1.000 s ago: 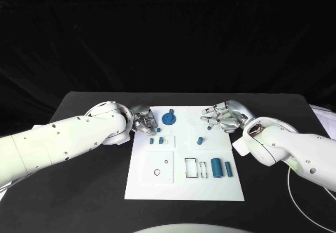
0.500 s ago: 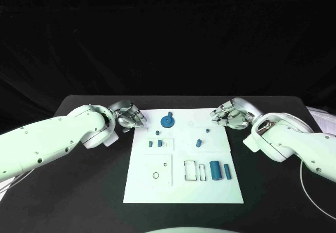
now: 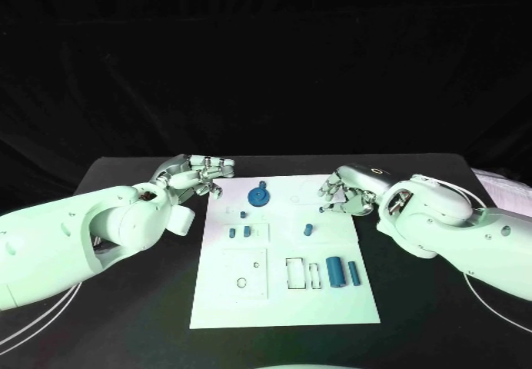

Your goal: Assemble the parts on the task board

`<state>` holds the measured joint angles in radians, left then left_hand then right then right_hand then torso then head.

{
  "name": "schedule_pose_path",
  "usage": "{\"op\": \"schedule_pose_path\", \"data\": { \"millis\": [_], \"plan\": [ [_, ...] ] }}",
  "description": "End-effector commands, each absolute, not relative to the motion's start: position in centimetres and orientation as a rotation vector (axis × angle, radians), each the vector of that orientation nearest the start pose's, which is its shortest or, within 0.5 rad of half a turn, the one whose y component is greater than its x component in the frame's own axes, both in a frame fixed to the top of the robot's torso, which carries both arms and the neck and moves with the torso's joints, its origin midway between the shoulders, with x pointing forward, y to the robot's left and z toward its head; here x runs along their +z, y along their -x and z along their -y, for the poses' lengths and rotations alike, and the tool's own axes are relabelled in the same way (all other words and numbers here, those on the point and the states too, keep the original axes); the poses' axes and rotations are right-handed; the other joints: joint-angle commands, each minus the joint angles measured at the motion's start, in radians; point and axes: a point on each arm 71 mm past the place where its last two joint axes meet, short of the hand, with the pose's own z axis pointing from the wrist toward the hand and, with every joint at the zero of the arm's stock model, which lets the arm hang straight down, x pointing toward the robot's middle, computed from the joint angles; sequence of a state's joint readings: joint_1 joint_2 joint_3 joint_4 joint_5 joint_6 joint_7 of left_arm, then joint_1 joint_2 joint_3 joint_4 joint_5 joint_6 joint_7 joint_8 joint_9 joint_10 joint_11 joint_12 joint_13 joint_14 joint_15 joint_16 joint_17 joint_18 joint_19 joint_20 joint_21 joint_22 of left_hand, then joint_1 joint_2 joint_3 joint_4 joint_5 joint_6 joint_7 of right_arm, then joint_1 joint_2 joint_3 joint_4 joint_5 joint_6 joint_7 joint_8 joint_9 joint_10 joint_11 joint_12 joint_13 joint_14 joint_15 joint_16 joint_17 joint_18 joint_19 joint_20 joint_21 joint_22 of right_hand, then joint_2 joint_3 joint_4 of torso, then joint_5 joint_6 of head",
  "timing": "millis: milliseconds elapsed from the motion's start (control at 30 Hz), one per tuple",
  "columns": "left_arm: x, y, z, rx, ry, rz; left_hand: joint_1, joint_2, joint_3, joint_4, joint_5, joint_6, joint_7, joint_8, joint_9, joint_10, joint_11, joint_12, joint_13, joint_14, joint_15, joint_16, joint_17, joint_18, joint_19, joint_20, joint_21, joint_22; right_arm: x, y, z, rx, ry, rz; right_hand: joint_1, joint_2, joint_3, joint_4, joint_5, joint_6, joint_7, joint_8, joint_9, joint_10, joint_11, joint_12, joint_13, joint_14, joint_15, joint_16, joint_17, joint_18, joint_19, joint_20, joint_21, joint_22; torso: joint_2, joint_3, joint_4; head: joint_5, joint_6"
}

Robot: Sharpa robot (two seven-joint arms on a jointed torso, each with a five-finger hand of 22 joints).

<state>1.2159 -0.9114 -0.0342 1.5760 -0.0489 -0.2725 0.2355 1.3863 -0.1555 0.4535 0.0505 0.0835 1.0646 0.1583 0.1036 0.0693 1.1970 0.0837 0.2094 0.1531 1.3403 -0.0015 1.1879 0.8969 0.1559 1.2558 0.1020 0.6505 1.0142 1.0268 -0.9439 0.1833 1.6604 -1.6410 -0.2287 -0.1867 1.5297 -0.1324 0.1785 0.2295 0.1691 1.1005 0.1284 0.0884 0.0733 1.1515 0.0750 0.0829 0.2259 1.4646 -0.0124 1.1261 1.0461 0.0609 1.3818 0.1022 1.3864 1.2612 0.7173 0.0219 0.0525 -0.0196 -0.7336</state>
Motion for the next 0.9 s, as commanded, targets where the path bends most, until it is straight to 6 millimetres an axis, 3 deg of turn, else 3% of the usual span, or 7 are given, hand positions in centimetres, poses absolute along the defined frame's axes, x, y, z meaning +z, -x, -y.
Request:
{"op": "schedule_pose_path", "data": {
  "millis": [33,100,200,500,633,900],
  "plan": [
    [-17.1,-48.1,-22.5,-1.58,1.278,-1.427,-0.014,0.001,-0.009,0.0,-0.001,-0.004,-0.004,0.0,-0.001,-0.003,-0.007,0.007,0.002,-0.01,0.0,-0.008,-0.005,0.017,-0.009,0.0,-0.012,-0.006,-17.6,-45.8,20.9,0.424,0.325,-1.64,0.005,-0.006,0.014,0.0,-0.006,0.006,-0.008,-0.009,-0.001,-0.01,-0.003,-0.008,-0.019,0.017,0.008,-0.007,-0.007,0.015,-0.012,0.001,-0.007,-0.008,0.002,-0.0002,-0.0028,0.0,0.0],
    [-17.1,-48.0,-22.5,-1.582,1.287,-1.424,-0.015,0.002,-0.014,0.001,0.0,-0.006,-0.004,-0.001,-0.002,-0.007,-0.006,0.01,0.004,-0.013,0.001,-0.011,-0.011,0.017,-0.011,0.0,-0.02,-0.011,-17.8,-45.8,20.6,0.404,0.35,-1.639,0.009,-0.01,0.031,0.001,-0.007,0.01,-0.019,-0.016,-0.001,-0.016,-0.015,-0.015,-0.045,0.018,-0.002,-0.014,-0.015,0.018,-0.02,-0.006,-0.017,-0.021,0.002,0.0007,-0.0024,0.0,-0.002],
    [-17.1,-48.0,-22.4,-1.585,1.293,-1.421,-0.018,0.002,-0.02,0.003,0.0,-0.009,-0.001,-0.002,-0.002,-0.011,-0.004,0.014,0.005,-0.017,0.002,-0.017,-0.021,0.019,-0.014,0.0,-0.033,-0.02,-17.9,-45.8,20.3,0.381,0.373,-1.638,0.007,-0.015,0.039,0.004,-0.014,0.014,-0.023,-0.019,-0.002,-0.018,-0.018,-0.017,-0.06,0.018,-0.005,-0.019,-0.021,0.019,-0.023,-0.01,-0.021,-0.026,0.003,0.0029,-0.0024,-0.001,-0.002],
    [-16.9,-47.8,-22.8,-1.561,1.301,-1.396,-0.022,0.002,-0.038,0.007,0.0,-0.027,0.011,-0.008,-0.003,-0.026,0.005,0.024,0.008,-0.023,0.008,-0.021,-0.032,0.019,-0.017,0.004,-0.056,-0.035,-18.7,-46.2,20.3,0.33,0.398,-1.656,0.006,-0.016,0.058,0.008,-0.023,0.021,-0.027,-0.021,-0.001,-0.017,-0.022,-0.016,-0.084,0.019,-0.008,-0.029,-0.032,0.02,-0.027,-0.013,-0.029,-0.035,0.002,0.0025,-0.0006,-0.003,-0.011],
    [-16.9,-47.8,-22.8,-1.551,1.3,-1.384,-0.007,0.012,-0.035,0.001,0.003,-0.025,0.01,-0.004,-0.001,-0.026,0.003,0.034,0.012,-0.024,0.007,-0.022,-0.036,0.021,-0.015,0.005,-0.06,-0.039,-19.1,-46.3,20.2,0.327,0.404,-1.661,0.005,-0.012,0.072,0.01,-0.027,0.027,-0.029,-0.021,0.0,-0.013,-0.024,-0.015,-0.096,0.018,-0.013,-0.038,-0.043,0.022,-0.03,-0.016,-0.034,-0.042,0.002,0.0025,-0.0011,-0.002,-0.016],
    [-16.8,-47.7,-22.6,-1.551,1.298,-1.38,-0.001,0.018,-0.035,-0.001,0.003,-0.024,0.009,-0.001,-0.001,-0.028,0.002,0.041,0.015,-0.025,0.007,-0.023,-0.04,0.022,-0.015,0.005,-0.067,-0.043,-19.9,-46.4,19.5,0.355,0.407,-1.68,0.006,-0.003,0.106,0.012,-0.049,0.039,-0.031,-0.021,0.0,-0.002,-0.026,-0.012,-0.121,0.019,-0.018,-0.045,-0.051,0.021,-0.027,-0.022,-0.035,-0.041,0.001,0.0029,-0.0015,0.002,-0.012]
  ]
}}
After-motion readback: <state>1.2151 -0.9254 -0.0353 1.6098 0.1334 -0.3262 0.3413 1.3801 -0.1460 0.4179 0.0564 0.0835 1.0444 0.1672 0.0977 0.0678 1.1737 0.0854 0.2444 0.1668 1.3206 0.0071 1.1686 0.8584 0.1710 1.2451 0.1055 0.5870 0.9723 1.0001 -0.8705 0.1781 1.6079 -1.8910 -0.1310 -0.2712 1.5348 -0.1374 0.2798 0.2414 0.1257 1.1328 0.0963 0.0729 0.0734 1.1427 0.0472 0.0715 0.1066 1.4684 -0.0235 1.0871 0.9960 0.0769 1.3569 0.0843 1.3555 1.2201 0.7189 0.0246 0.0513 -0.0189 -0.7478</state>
